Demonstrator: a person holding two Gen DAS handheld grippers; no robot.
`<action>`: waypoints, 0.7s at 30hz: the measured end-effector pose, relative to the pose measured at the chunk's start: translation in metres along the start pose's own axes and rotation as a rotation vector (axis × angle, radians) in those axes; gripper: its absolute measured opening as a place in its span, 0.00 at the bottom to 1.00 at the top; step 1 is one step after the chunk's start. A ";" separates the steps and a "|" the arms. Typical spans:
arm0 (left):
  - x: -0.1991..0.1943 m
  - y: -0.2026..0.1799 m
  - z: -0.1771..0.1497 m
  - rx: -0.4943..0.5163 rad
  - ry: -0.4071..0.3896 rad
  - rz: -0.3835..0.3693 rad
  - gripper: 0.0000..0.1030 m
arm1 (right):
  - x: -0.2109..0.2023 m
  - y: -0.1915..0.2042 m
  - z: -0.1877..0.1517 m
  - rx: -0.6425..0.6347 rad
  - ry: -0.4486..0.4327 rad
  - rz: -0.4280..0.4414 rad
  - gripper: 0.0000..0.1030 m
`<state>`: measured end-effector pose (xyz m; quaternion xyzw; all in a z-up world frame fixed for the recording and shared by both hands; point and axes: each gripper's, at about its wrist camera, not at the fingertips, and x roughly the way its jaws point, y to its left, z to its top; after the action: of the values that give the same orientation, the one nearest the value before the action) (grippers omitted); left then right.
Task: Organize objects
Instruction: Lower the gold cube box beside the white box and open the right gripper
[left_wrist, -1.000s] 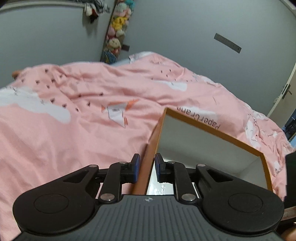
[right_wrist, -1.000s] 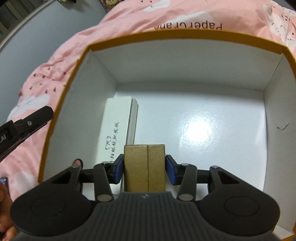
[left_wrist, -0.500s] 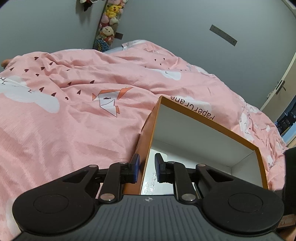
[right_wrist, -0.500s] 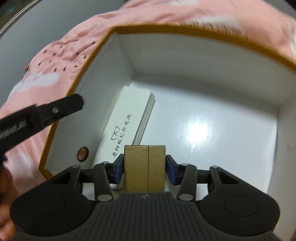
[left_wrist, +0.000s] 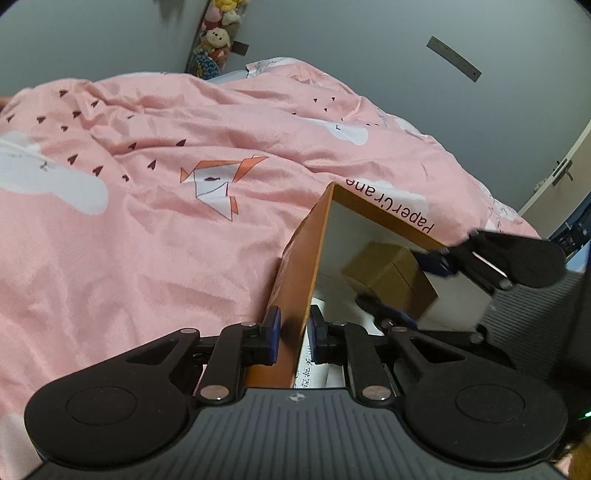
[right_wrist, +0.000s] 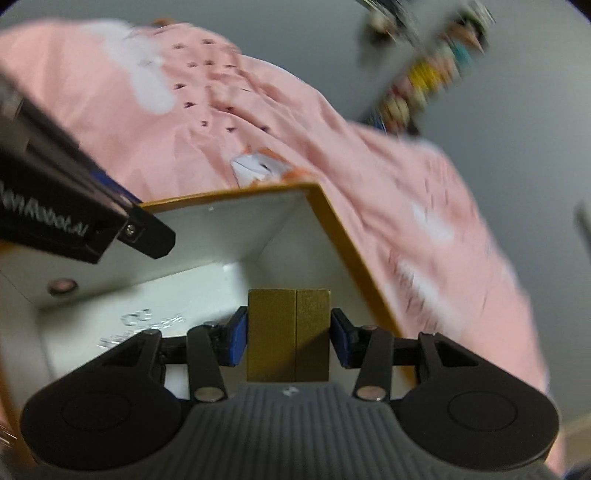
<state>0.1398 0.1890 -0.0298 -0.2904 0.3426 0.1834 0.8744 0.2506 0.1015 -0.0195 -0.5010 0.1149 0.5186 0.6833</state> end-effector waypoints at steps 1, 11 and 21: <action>0.001 0.001 0.000 -0.004 -0.001 -0.005 0.16 | 0.003 0.001 0.002 -0.030 -0.007 0.001 0.47; 0.002 0.005 0.001 -0.025 -0.001 -0.028 0.16 | 0.031 0.009 0.012 -0.129 -0.048 0.071 0.47; 0.001 0.004 -0.001 -0.021 -0.003 -0.026 0.16 | 0.028 0.003 0.010 -0.055 -0.013 0.023 0.56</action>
<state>0.1379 0.1919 -0.0324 -0.3037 0.3358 0.1762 0.8741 0.2563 0.1262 -0.0356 -0.5150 0.1020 0.5327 0.6638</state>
